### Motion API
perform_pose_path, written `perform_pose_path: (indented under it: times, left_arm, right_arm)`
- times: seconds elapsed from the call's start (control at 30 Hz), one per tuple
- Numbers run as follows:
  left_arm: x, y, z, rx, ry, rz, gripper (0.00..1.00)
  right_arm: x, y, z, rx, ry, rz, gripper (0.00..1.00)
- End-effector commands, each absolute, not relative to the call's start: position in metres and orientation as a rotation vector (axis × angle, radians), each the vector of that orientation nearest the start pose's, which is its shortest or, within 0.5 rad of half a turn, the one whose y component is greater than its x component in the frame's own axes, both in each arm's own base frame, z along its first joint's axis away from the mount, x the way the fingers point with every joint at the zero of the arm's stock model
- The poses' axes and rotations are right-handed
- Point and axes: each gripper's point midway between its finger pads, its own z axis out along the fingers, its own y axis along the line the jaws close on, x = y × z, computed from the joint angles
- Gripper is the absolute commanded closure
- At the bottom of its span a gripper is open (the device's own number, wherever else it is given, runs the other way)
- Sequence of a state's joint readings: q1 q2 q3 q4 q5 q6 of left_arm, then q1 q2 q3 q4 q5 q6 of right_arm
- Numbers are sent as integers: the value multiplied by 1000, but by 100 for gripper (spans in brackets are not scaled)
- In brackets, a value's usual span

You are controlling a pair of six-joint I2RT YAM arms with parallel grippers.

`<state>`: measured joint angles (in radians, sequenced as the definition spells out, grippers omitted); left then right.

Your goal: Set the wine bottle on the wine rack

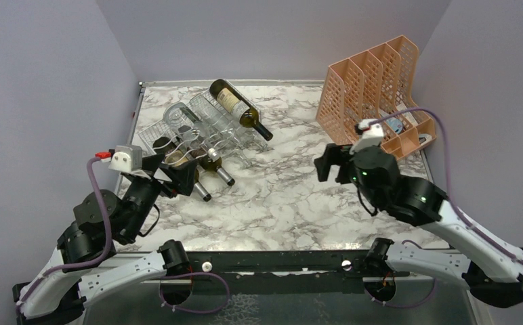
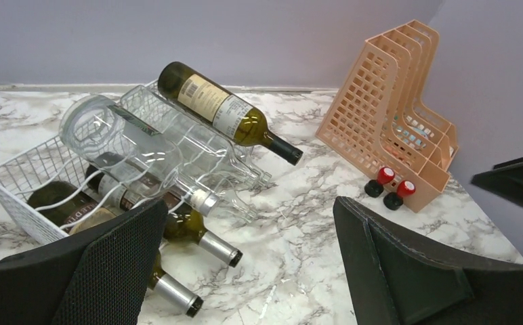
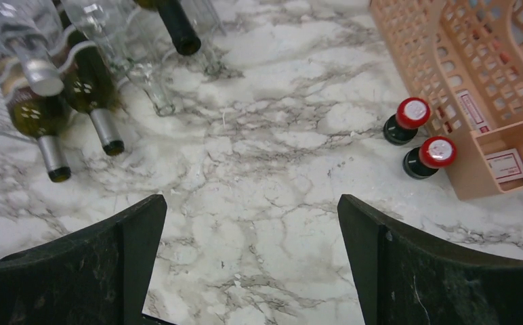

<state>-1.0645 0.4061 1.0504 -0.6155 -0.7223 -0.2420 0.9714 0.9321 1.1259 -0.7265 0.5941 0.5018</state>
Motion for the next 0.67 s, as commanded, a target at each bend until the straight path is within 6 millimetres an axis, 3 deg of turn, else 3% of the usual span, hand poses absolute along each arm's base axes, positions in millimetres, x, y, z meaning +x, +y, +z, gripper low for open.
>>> perform_pose_path:
  times: [0.0, 0.17, 0.3, 0.43, 0.63]
  left_arm:
    - [158, -56, 405, 72, 1508, -464, 1]
    - [153, -40, 426, 72, 1464, -448, 1]
    - [151, -35, 435, 73, 1449, -448, 1]
    - [151, -35, 440, 76, 1444, -440, 1]
    - [154, -38, 442, 86, 1452, -420, 1]
  right_arm:
    - [206, 129, 318, -11, 1902, 302, 0]
    - [192, 102, 353, 29, 1791, 362, 0]
    - [187, 91, 371, 38, 1745, 383, 0]
    - [186, 89, 386, 42, 1705, 407, 0]
    - [186, 97, 391, 17, 1688, 437, 0]
